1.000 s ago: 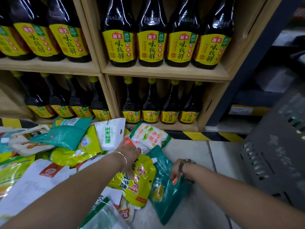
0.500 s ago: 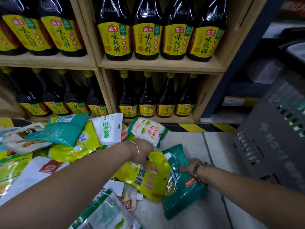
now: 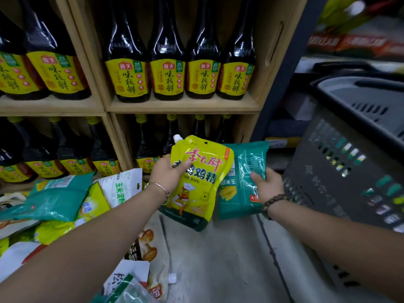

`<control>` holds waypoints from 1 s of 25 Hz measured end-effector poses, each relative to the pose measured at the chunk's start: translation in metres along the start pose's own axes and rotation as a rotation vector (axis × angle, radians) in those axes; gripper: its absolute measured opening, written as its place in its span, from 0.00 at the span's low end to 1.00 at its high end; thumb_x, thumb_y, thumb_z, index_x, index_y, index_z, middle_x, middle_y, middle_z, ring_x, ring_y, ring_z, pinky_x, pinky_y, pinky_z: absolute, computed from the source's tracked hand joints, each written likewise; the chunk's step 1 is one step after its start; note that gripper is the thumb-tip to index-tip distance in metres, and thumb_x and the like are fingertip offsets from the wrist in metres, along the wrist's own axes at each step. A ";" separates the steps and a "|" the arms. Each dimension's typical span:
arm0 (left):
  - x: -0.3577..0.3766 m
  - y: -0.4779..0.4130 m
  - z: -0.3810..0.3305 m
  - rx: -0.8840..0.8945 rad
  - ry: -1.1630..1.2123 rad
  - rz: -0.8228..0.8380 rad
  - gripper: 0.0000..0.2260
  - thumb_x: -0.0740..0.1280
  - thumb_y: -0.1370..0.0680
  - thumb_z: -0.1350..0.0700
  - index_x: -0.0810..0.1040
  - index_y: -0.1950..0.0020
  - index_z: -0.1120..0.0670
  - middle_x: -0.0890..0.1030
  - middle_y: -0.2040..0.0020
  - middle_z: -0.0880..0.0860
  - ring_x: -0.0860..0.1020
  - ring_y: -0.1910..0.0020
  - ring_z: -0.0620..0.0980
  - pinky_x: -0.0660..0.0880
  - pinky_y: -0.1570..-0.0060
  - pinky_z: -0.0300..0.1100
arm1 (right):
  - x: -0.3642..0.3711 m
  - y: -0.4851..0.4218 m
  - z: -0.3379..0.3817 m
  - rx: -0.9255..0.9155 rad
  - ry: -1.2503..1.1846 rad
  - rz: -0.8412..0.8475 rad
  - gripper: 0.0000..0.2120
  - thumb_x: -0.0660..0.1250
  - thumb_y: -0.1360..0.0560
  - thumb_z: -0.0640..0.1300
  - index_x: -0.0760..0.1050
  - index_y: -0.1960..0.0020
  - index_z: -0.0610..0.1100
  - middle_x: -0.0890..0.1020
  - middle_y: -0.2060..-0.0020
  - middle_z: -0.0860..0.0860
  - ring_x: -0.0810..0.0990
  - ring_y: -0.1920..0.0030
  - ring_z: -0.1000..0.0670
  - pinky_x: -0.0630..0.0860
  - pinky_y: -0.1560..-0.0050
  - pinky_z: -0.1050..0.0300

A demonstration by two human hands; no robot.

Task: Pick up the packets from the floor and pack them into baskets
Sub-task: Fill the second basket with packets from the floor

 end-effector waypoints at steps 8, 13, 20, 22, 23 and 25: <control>-0.027 -0.007 -0.088 0.145 0.216 -0.426 0.08 0.68 0.27 0.47 0.77 0.59 0.51 0.77 0.65 0.47 0.75 0.61 0.53 0.69 0.59 0.43 | -0.023 0.014 0.115 -0.299 -0.214 -0.167 0.09 0.62 0.22 0.42 0.76 0.60 0.48 0.80 0.65 0.53 0.77 0.65 0.55 0.75 0.63 0.60; -0.014 -0.002 -0.151 0.164 0.419 -0.542 0.05 0.66 0.24 0.50 0.75 0.54 0.51 0.77 0.59 0.48 0.74 0.58 0.50 0.69 0.56 0.42 | -0.072 0.004 0.206 -0.446 -0.098 -0.205 0.12 0.62 0.21 0.44 0.73 0.61 0.38 0.77 0.67 0.40 0.76 0.68 0.52 0.73 0.70 0.59; 0.045 0.022 -0.253 0.315 0.472 -0.306 0.07 0.64 0.22 0.55 0.73 0.58 0.46 0.77 0.59 0.43 0.77 0.55 0.52 0.76 0.49 0.56 | -0.210 0.008 0.282 -0.632 -0.096 -0.257 0.10 0.63 0.22 0.42 0.77 0.62 0.48 0.82 0.62 0.48 0.81 0.58 0.44 0.78 0.52 0.40; 0.066 0.029 -0.277 0.348 0.498 -0.248 0.06 0.63 0.21 0.57 0.74 0.56 0.46 0.78 0.58 0.43 0.78 0.54 0.52 0.79 0.54 0.51 | -0.249 0.009 0.280 -0.642 -0.093 -0.267 0.10 0.63 0.22 0.41 0.77 0.61 0.48 0.81 0.62 0.47 0.79 0.58 0.45 0.78 0.52 0.39; 0.077 0.033 -0.287 0.351 0.502 -0.213 0.05 0.63 0.21 0.58 0.75 0.54 0.48 0.78 0.58 0.44 0.78 0.56 0.51 0.80 0.60 0.44 | -0.268 0.008 0.276 -0.637 -0.085 -0.274 0.10 0.63 0.22 0.41 0.77 0.61 0.47 0.81 0.62 0.46 0.79 0.59 0.45 0.78 0.53 0.39; 0.097 0.040 -0.302 0.360 0.433 -0.162 0.03 0.63 0.22 0.60 0.75 0.50 0.54 0.77 0.59 0.45 0.76 0.62 0.45 0.72 0.73 0.28 | -0.305 0.003 0.265 -0.610 -0.079 -0.294 0.10 0.63 0.22 0.42 0.78 0.60 0.46 0.82 0.62 0.46 0.80 0.60 0.45 0.79 0.55 0.41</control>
Point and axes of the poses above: each hand's wrist, its own y-axis away from the middle knuckle, its own x-axis out of the palm, z = x × y, the point moved 7 cm from there along -y, towards the middle knuckle
